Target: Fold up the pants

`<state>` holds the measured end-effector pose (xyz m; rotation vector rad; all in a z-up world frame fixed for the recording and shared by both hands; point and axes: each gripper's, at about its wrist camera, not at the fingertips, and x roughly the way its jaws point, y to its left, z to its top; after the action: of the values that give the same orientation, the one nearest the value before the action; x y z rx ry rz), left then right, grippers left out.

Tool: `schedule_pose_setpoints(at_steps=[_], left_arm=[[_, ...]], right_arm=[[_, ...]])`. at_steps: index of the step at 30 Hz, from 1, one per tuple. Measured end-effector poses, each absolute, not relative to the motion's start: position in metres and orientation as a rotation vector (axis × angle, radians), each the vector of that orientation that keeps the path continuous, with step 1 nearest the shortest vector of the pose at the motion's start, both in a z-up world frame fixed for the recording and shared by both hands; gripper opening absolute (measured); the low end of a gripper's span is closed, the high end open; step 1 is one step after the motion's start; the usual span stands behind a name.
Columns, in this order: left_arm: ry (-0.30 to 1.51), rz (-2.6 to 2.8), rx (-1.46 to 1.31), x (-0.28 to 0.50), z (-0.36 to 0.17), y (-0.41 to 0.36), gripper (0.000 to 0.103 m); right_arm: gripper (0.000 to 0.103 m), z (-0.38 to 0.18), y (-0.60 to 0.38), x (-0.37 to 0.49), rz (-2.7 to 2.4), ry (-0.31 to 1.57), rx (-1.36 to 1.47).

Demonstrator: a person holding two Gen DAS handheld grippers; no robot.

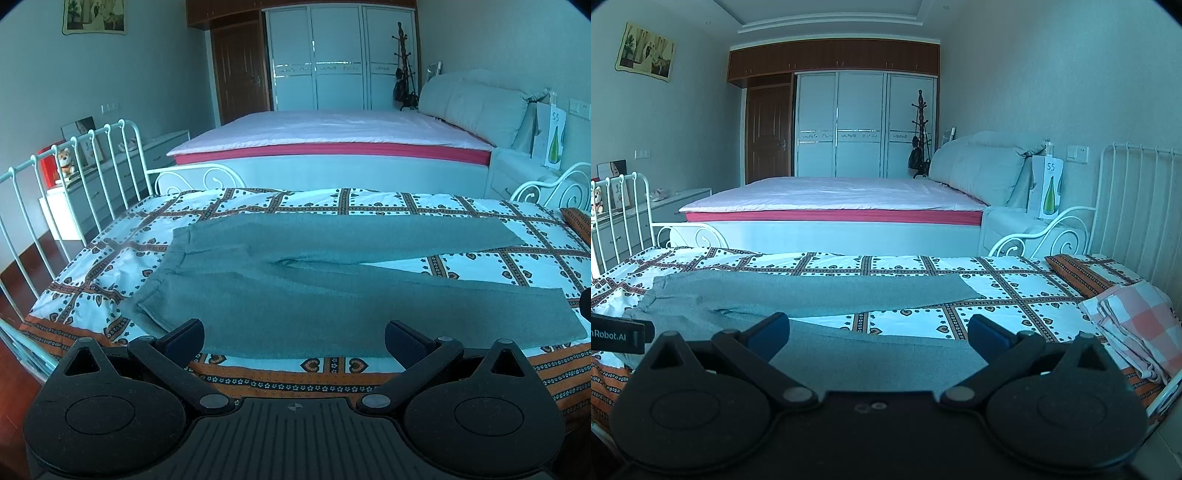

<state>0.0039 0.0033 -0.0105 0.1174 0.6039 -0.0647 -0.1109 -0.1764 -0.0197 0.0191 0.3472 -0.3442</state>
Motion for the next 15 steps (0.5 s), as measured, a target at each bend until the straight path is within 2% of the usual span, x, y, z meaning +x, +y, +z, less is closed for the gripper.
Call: schedule_pose_setpoints(at_steps=[15], left_arm=[[0.609,-0.065,0.119,0.0050,-0.0120,0.0042,0.103]], right_arm=[[0.097,-0.0215,-0.1781,-0.1103,-0.344,0.357,0.025]])
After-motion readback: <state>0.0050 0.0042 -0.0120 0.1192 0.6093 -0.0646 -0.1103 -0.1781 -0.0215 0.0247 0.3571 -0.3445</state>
